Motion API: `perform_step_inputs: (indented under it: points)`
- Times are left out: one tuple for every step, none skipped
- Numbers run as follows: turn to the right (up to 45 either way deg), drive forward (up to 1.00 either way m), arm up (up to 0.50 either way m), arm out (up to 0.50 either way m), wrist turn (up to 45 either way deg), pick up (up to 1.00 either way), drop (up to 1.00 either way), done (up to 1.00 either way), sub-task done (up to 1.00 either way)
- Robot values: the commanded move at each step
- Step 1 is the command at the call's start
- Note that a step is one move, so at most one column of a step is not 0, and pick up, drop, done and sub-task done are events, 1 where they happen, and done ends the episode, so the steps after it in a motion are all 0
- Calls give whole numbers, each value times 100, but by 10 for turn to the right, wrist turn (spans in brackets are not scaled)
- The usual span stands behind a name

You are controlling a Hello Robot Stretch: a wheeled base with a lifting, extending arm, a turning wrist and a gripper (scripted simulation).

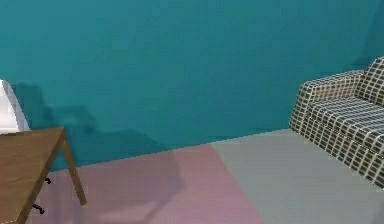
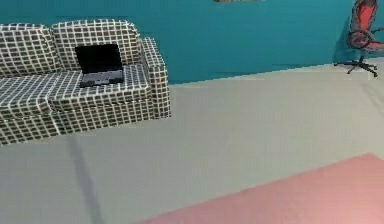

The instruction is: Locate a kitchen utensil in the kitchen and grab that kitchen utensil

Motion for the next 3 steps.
perform_step_inputs:
  points:
    - [0,45,0,0,0,0,0,0,0]
    - [-120,0,0,0,0,0,0,0,0]
    - [0,40,0,0,0,0,0,0,0]
